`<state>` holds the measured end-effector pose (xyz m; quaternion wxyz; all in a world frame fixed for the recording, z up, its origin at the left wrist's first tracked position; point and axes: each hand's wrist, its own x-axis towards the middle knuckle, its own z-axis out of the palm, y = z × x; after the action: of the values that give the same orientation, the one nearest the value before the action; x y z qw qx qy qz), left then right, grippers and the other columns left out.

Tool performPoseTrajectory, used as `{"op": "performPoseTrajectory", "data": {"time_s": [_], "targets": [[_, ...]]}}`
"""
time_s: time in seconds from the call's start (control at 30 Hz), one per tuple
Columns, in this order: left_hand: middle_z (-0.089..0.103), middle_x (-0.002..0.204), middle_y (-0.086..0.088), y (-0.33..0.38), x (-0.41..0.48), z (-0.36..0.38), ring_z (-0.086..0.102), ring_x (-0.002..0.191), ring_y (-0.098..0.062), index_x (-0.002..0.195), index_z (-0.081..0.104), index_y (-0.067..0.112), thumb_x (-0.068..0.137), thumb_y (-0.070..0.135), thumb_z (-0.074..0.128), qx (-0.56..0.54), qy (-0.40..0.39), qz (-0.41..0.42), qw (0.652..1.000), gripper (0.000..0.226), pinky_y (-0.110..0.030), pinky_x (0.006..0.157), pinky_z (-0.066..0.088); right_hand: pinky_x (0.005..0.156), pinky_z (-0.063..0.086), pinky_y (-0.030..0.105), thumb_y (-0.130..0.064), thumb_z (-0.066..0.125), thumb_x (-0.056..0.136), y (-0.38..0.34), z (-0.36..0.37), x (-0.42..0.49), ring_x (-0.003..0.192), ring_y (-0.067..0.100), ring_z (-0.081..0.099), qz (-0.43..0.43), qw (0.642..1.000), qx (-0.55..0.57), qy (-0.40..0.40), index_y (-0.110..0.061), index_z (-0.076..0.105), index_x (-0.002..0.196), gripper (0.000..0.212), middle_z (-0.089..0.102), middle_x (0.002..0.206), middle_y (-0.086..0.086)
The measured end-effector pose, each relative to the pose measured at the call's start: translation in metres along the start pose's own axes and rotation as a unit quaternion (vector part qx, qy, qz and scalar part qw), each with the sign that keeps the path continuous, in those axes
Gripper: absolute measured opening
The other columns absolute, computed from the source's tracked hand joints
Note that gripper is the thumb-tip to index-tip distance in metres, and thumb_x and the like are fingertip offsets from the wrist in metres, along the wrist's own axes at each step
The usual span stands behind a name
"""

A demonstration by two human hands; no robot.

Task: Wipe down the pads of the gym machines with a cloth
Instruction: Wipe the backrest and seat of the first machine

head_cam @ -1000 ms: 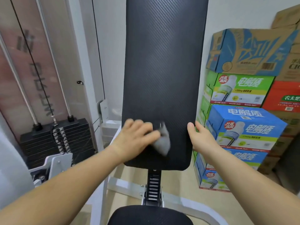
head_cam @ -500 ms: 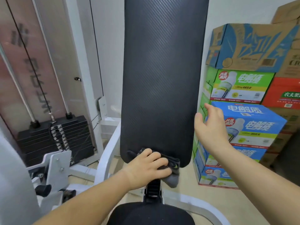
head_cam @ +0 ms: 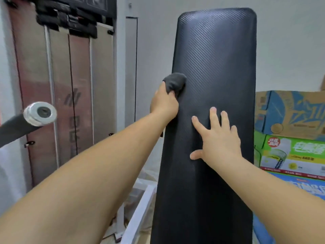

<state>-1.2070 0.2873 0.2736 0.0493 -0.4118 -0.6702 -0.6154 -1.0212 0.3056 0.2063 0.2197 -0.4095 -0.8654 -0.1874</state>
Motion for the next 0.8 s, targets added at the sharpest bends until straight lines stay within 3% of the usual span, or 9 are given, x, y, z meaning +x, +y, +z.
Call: {"op": "performPoseTrajectory", "data": {"time_s": [0.13,0.2,0.3,0.43,0.63,0.7,0.8], "targets": [[0.055,0.148,-0.001,0.018,0.038,0.002,0.064,0.12,-0.033,0.15,0.013,0.06,0.094,0.046,0.037,-0.023,-0.005,0.029,0.999,0.062,-0.055,0.102,0.052,0.121,0.024,0.063,-0.072,0.074,0.076,-0.003,0.001,0.006,0.155,0.047,-0.013,-0.001,1.0,-0.007,0.009,-0.041,-0.006,0.161,0.12,-0.022,0.168,0.017],[0.064,0.135,0.0,0.017,0.031,-0.001,0.068,0.11,-0.029,0.149,0.018,0.063,0.095,0.043,0.037,-0.043,-0.008,0.056,0.997,0.06,-0.051,0.094,0.058,0.12,0.025,0.063,-0.071,0.075,0.075,-0.004,-0.003,0.008,0.155,0.048,-0.012,-0.003,1.0,-0.007,0.005,-0.04,-0.005,0.161,0.12,-0.021,0.169,0.017],[0.067,0.114,0.004,-0.005,0.002,0.001,0.065,0.098,-0.02,0.15,0.03,0.05,0.103,0.036,0.037,-0.059,-0.011,0.046,0.997,0.05,-0.042,0.089,0.056,0.12,0.026,0.061,-0.074,0.073,0.075,-0.004,-0.003,0.011,0.155,0.046,-0.011,0.0,1.0,-0.005,0.012,-0.042,-0.004,0.161,0.12,-0.019,0.169,0.016],[0.069,0.11,0.0,-0.057,-0.069,0.006,0.066,0.099,-0.025,0.145,0.032,0.048,0.102,0.045,0.036,-0.044,-0.015,-0.017,0.999,0.043,-0.051,0.092,0.056,0.123,0.022,0.058,-0.079,0.066,0.077,0.001,0.0,0.005,0.157,0.041,-0.011,-0.004,1.0,-0.001,0.026,-0.043,-0.004,0.161,0.115,-0.017,0.171,0.013],[0.061,0.133,0.006,-0.143,-0.214,0.01,0.06,0.117,-0.021,0.147,0.029,0.044,0.107,0.043,0.036,-0.009,0.006,-0.08,0.997,0.04,-0.046,0.097,0.053,0.126,0.022,0.052,-0.053,0.063,0.095,0.004,0.032,-0.059,0.158,0.034,0.012,-0.006,0.987,0.121,0.101,-0.026,0.028,0.162,0.08,0.016,0.17,0.016],[0.06,0.135,0.003,-0.165,-0.25,0.012,0.06,0.119,-0.023,0.148,0.032,0.038,0.107,0.041,0.037,0.01,0.008,-0.124,0.992,0.041,-0.047,0.098,0.052,0.126,0.023,0.052,-0.046,0.064,0.096,0.007,0.054,-0.095,0.158,0.034,0.014,0.009,0.984,0.154,0.084,-0.024,0.034,0.16,0.074,0.02,0.17,0.017],[0.057,0.139,-0.002,-0.183,-0.296,0.014,0.058,0.121,-0.028,0.146,0.036,0.027,0.107,0.039,0.037,0.063,0.011,-0.167,0.984,0.042,-0.051,0.097,0.052,0.118,0.038,0.053,-0.035,0.071,0.092,0.014,0.081,-0.144,0.15,0.036,0.03,0.024,0.979,0.188,0.075,-0.018,0.052,0.15,0.063,0.038,0.159,0.018]]}}
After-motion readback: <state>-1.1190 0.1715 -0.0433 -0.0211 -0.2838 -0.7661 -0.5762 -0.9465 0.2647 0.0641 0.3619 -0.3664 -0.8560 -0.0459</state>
